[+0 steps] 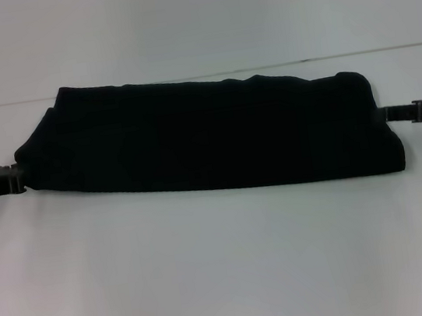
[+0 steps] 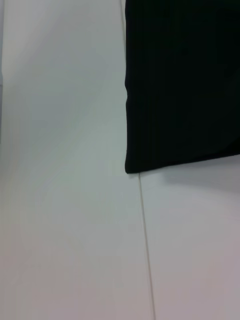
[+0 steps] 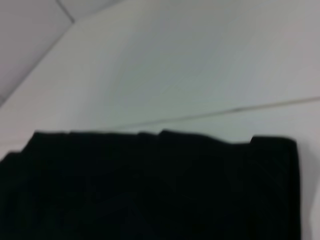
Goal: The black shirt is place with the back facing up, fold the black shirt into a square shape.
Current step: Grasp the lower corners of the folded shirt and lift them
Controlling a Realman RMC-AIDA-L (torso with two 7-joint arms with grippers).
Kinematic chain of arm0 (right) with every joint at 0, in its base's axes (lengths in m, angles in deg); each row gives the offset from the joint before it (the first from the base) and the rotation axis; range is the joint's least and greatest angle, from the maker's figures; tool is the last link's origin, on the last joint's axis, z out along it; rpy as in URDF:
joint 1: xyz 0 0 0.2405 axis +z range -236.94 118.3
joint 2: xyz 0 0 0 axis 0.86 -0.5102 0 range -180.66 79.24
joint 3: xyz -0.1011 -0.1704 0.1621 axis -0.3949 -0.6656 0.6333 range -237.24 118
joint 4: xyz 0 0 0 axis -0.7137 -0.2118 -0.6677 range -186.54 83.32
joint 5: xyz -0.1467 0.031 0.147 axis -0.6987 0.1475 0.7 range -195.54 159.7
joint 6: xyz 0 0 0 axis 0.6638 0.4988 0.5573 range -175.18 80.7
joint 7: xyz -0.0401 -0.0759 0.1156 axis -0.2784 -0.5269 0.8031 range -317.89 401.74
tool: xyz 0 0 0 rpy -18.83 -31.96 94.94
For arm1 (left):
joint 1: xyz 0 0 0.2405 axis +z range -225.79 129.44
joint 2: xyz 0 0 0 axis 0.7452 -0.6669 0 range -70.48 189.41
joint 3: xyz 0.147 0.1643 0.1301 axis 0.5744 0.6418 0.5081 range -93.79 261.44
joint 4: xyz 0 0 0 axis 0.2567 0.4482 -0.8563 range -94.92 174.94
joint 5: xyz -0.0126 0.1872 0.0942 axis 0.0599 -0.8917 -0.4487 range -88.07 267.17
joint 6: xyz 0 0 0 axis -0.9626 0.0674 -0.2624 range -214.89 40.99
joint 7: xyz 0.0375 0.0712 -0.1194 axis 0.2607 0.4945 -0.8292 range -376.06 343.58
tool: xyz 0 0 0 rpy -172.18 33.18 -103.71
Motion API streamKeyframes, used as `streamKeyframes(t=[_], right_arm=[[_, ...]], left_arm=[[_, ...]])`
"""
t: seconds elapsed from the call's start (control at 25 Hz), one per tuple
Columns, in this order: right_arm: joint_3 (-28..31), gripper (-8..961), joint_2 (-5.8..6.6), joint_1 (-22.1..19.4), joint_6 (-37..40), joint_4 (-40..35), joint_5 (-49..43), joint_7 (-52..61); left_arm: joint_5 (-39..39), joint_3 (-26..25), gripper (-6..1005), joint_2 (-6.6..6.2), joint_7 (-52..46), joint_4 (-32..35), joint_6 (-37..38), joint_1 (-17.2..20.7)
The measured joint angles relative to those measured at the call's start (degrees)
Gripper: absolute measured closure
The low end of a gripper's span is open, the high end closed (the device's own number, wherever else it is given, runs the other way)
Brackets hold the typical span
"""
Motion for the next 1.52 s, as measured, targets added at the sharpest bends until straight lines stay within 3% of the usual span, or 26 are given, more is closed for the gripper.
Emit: streamKeyframes(t=[0.6,1.16,1.52], right_arm=[[-2.76,395,0.01,-1.16,2.34,0.53,-2.83,1.73],[-3.23,496,-1.76,-1.27,1.13,-0.06,-3.46,0.46],[-1.5,775,-1.82,-2.02,2.33,-0.18,-3.16,-2.0]], left_arm=[[-0.03,-0.04,997,0.13,-0.14,1.65,1.81,0.15],[-0.02,0.21,996,0.09,-0.16,1.28,1.82,-0.07],[-0.02,0.14,996,0.39,-0.37,1.36,2.62,0.52]])
